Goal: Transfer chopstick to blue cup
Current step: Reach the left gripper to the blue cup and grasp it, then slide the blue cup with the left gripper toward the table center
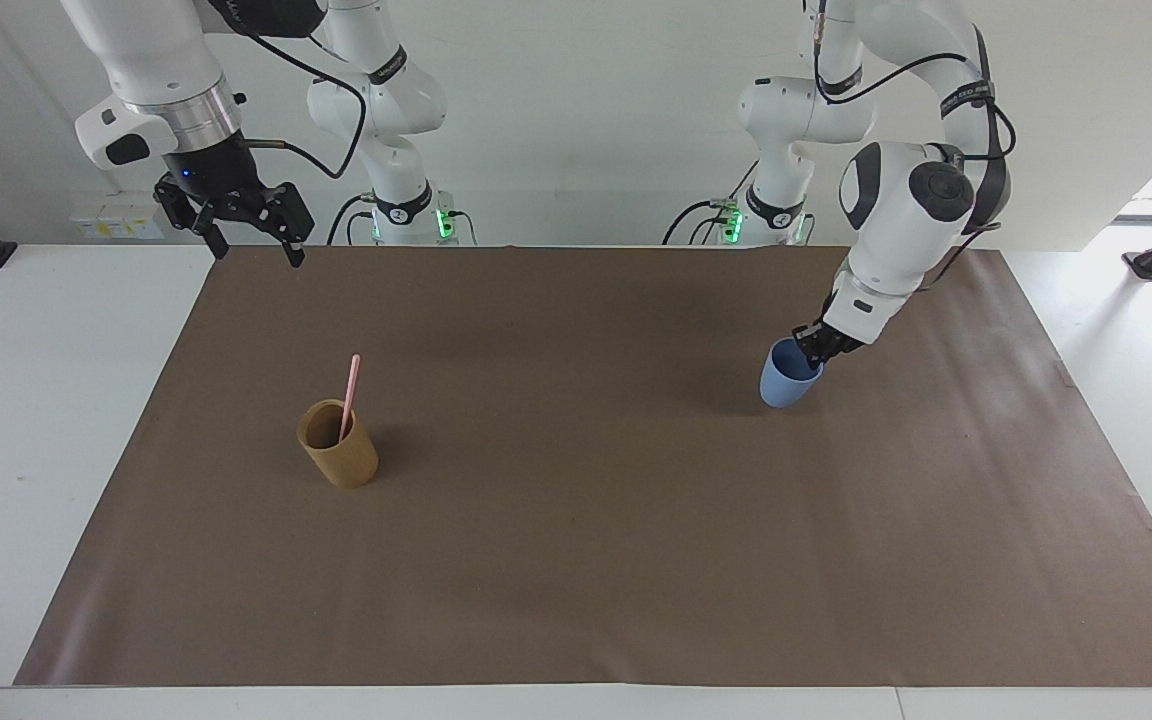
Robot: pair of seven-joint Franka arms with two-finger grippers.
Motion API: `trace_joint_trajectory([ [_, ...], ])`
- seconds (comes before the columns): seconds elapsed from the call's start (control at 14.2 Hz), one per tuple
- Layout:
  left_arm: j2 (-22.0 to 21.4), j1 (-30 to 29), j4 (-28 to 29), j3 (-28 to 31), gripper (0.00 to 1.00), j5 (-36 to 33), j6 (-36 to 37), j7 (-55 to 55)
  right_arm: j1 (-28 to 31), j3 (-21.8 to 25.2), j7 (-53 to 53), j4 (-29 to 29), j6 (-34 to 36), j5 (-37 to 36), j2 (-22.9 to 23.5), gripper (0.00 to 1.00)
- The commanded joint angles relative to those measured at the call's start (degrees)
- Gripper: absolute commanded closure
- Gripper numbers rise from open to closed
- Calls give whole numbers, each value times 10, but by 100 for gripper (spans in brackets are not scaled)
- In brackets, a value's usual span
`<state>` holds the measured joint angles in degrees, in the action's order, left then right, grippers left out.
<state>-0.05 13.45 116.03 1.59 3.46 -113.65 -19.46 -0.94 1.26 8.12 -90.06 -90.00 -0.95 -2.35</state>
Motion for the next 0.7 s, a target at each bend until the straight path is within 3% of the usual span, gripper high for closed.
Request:
trace_joint_trajectory([
  [0.0,37,51,-90,-1,100,3,68,-85,2,-1,-8,-11,-11,1,-6,0],
  [0.21,71,107,-152,-2,100,11,92,-145,2,-1,-8,-11,-11,1,-6,0],
  [0.49,180,187,-264,-3,100,15,90,-257,2,0,-9,-13,-11,1,-6,0],
  [0.63,202,222,-272,-3,100,17,66,-285,2,-1,-9,-13,-10,1,-6,0],
])
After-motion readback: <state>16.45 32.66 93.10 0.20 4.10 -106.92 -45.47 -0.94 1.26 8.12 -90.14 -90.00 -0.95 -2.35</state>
